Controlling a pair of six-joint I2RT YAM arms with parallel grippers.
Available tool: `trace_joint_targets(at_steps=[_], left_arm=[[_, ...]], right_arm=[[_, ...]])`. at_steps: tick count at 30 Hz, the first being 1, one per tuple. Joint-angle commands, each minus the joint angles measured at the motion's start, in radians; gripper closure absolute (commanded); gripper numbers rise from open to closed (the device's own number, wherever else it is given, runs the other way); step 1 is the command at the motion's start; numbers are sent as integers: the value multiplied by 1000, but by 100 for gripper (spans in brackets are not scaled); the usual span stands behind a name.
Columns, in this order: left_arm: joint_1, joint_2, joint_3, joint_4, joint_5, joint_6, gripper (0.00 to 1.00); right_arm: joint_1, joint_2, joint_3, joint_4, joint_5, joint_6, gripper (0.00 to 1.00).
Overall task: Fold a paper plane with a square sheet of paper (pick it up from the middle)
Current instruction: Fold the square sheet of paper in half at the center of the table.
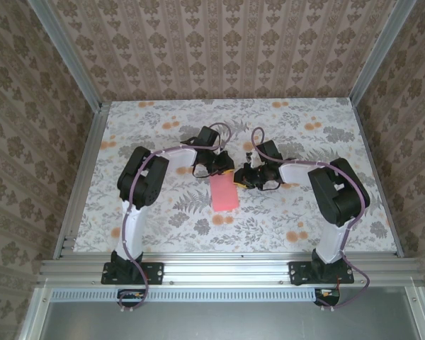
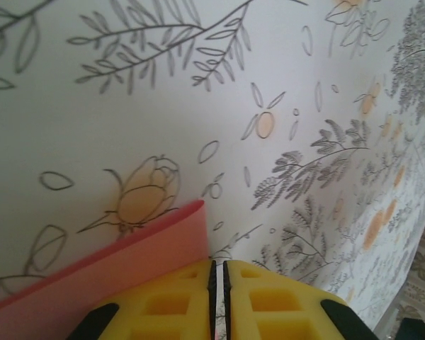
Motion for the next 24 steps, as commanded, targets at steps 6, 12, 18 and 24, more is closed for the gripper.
trace_joint_targets(at_steps=[6, 12, 18, 24], left_arm=[[3, 33, 11, -50, -24, 43, 87], [3, 35, -1, -50, -24, 46, 88], [6, 37, -7, -50, -32, 55, 87], [12, 41, -20, -49, -40, 60, 87]], right_arm=[[-2, 97, 85, -2, -29, 20, 84], [-1, 123, 97, -70, -32, -12, 84], [-1, 116, 63, -156, -44, -60, 84], [0, 80, 19, -207, -81, -97, 84]])
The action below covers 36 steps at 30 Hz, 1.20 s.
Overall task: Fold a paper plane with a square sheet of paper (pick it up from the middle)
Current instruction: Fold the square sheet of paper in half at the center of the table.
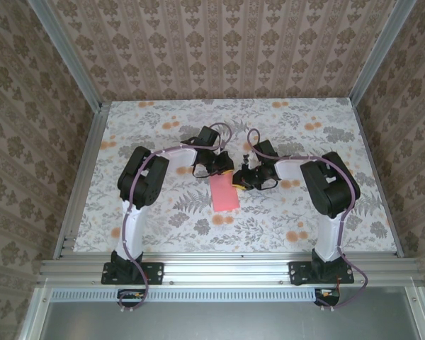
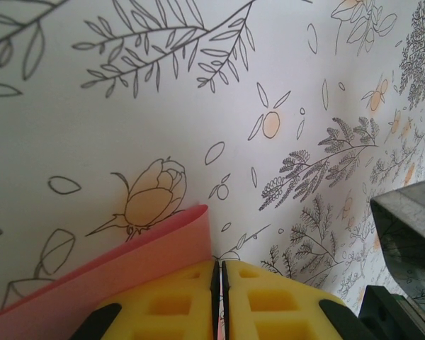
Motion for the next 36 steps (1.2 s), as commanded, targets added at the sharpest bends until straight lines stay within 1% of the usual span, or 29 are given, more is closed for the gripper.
trace_joint_targets(at_steps=[1, 5, 10, 23, 28, 32, 34, 36], left_arm=[[11, 39, -26, -43, -33, 28, 87], [14, 42, -32, -40, -41, 30, 87], [17, 43, -40, -39, -50, 28, 87], [20, 48, -46, -37, -59, 38, 87], [20, 48, -47, -36, -54, 44, 87], [20, 48, -48, -34, -49, 51, 87], [20, 48, -46, -36, -46, 52, 87], [20, 48, -46, -38, -45, 54, 88]], right_arm=[[5, -23, -45, -153, -35, -40, 84], [19, -40, -47, -229, -21, -74, 84], [36, -60, -69, -281, 20, -85, 84], [126, -127, -165, -408, 139, -63, 84], [131, -222, -197, -404, 148, -41, 84], [128, -316, -158, -341, 147, -21, 83], [127, -321, -110, -315, 172, -12, 83], [120, -295, -64, -281, 194, 7, 83]])
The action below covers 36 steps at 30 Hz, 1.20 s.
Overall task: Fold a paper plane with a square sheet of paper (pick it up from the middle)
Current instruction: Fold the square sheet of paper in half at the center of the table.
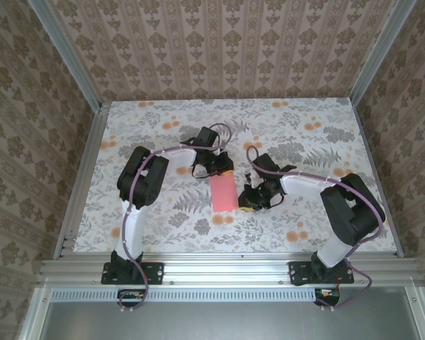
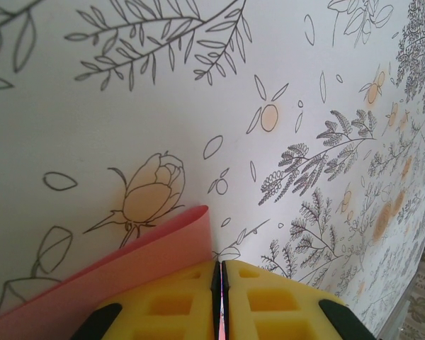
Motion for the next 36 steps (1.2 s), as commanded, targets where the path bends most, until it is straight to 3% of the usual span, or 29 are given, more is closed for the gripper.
trace_joint_targets(at_steps=[1, 9, 15, 29, 36], left_arm=[[15, 49, -32, -54, -62, 42, 88], [15, 45, -37, -57, -55, 39, 88], [15, 48, -37, -60, -59, 37, 88], [21, 51, -31, -60, -68, 37, 89], [21, 32, -6, -63, -46, 42, 87]], right_arm=[[-9, 21, 88, 58, 55, 54, 83], [-30, 251, 265, 125, 71, 95, 84], [-39, 307, 251, 130, 63, 99, 84], [-18, 95, -47, 39, -47, 54, 83], [-7, -5, -2, -45, -26, 2, 83]])
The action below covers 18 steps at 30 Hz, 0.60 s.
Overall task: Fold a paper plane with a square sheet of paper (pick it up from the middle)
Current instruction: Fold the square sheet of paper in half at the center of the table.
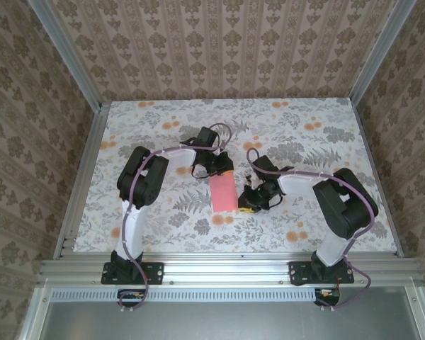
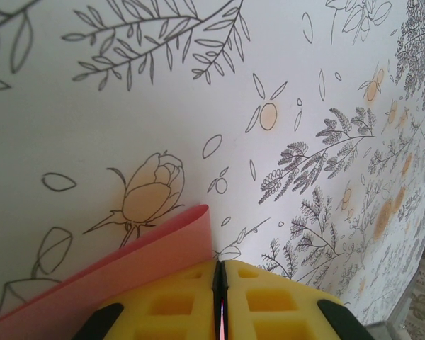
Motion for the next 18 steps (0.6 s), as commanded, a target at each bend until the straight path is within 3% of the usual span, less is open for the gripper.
trace_joint_targets(at_steps=[1, 6, 10, 18], left_arm=[[20, 23, 10, -72, -45, 31, 86], [21, -52, 82, -87, 1, 26, 73], [40, -143, 101, -86, -5, 6, 56], [117, -345, -102, -95, -120, -29, 42]], right_arm=[[2, -86, 54, -81, 19, -39, 83], [2, -97, 129, -6, 95, -27, 83], [4, -58, 153, 66, 148, -11, 82], [47, 86, 265, -13, 179, -70, 79]])
